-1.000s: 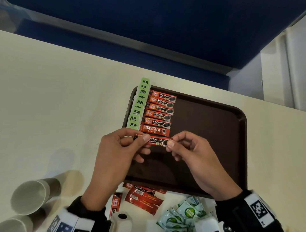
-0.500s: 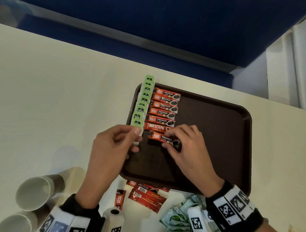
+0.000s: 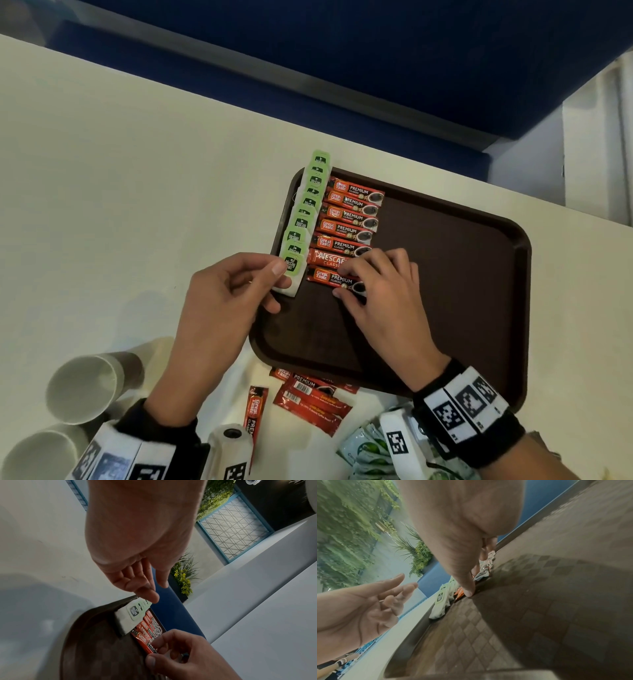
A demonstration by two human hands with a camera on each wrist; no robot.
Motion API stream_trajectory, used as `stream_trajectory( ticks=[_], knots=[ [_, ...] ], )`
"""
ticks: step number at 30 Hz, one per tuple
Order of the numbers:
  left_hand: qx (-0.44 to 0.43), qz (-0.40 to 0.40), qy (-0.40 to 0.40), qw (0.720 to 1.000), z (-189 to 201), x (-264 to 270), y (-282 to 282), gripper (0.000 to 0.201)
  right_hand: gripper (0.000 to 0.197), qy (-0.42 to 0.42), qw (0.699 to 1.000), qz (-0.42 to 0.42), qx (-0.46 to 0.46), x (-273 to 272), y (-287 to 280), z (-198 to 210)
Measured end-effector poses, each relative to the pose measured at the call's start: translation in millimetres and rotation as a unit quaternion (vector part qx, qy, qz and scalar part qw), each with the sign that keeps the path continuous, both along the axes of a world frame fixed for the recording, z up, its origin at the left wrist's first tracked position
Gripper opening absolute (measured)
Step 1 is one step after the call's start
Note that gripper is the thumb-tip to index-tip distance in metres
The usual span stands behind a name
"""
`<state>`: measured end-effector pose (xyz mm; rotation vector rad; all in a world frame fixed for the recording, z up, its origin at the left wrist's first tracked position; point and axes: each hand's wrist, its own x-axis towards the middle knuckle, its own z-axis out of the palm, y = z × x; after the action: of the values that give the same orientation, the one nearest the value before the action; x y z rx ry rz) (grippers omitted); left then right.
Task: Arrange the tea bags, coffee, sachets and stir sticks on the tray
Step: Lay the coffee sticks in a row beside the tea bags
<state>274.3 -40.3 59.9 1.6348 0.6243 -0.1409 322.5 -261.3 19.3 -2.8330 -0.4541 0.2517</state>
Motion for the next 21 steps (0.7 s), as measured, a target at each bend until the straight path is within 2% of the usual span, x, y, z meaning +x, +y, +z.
stream_trajectory(
  ticks=[13,18,21],
  knots=[
    [0.013,0.000,-0.002,1.000,1,-3,9,0.021,0.033,0.007,1.000,-0.013,0.027,-2,-3,4],
    [0.063,-0.022,0.009,0.998,3,-13,11,0.011,0.021,0.005,0.992,-0.063,0.109,-16,-17,13],
    [0.133,-0.077,0.038,0.987,6,-27,14,0.010,0.016,0.023,0.981,-0.075,0.176,-42,-20,29]
  ],
)
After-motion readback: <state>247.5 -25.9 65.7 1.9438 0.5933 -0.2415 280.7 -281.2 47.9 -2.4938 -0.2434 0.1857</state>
